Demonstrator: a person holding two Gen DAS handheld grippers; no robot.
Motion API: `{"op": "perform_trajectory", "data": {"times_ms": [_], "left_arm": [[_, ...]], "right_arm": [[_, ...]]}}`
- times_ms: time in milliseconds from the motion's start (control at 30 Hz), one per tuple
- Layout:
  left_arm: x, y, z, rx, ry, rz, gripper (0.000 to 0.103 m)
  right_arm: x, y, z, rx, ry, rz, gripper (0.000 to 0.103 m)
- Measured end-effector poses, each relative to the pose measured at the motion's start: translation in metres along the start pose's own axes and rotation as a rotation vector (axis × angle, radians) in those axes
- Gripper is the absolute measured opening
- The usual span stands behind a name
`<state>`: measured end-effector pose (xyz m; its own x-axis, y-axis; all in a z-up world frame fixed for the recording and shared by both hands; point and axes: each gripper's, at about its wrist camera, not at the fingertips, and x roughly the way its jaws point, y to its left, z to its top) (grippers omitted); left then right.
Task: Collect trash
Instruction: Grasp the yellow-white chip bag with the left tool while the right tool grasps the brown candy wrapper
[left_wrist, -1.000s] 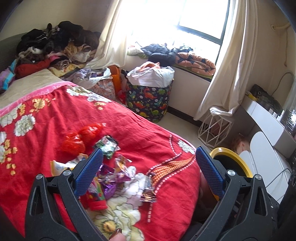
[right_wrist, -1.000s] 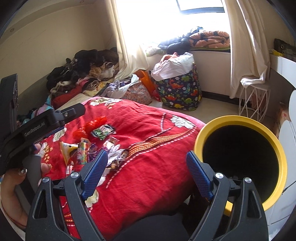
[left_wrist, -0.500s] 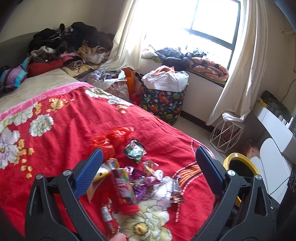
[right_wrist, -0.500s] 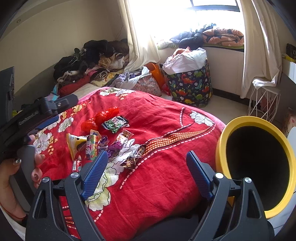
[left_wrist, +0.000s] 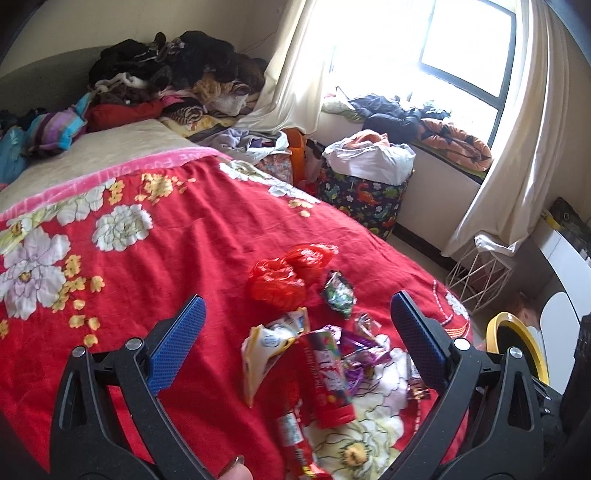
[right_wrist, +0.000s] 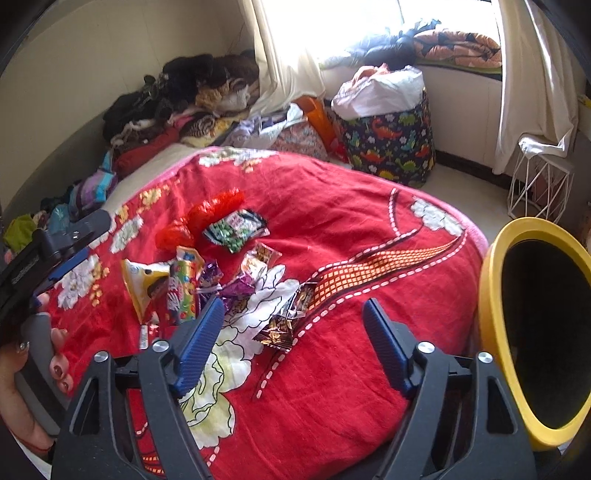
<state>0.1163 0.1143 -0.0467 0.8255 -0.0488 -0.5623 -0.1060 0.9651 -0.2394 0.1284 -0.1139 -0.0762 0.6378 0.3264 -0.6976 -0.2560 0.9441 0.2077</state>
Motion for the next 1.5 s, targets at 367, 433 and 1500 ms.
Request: {"op": "perform_trajectory", "data": {"times_ms": [367,433,1500], "left_arm": [[0.022,0.032,-0.022,-0.084,0.066,-0.038,0.068],[0.026,0.035,-0.025,-0.092,0.082,-0.039,0.063],[-0.01,0.021,-0.005,-0.04,-0.022,-0.052,0.02]], "right_arm": [[0.053,0.0,0.001,0.053,0.164,-0.002,0.058],[0.062,-0.001,-0.001,0.065,0.195,0.005,0.054],[-0.004,-0.004,-0.01,0.045,0.011,0.085,0.013]]}}
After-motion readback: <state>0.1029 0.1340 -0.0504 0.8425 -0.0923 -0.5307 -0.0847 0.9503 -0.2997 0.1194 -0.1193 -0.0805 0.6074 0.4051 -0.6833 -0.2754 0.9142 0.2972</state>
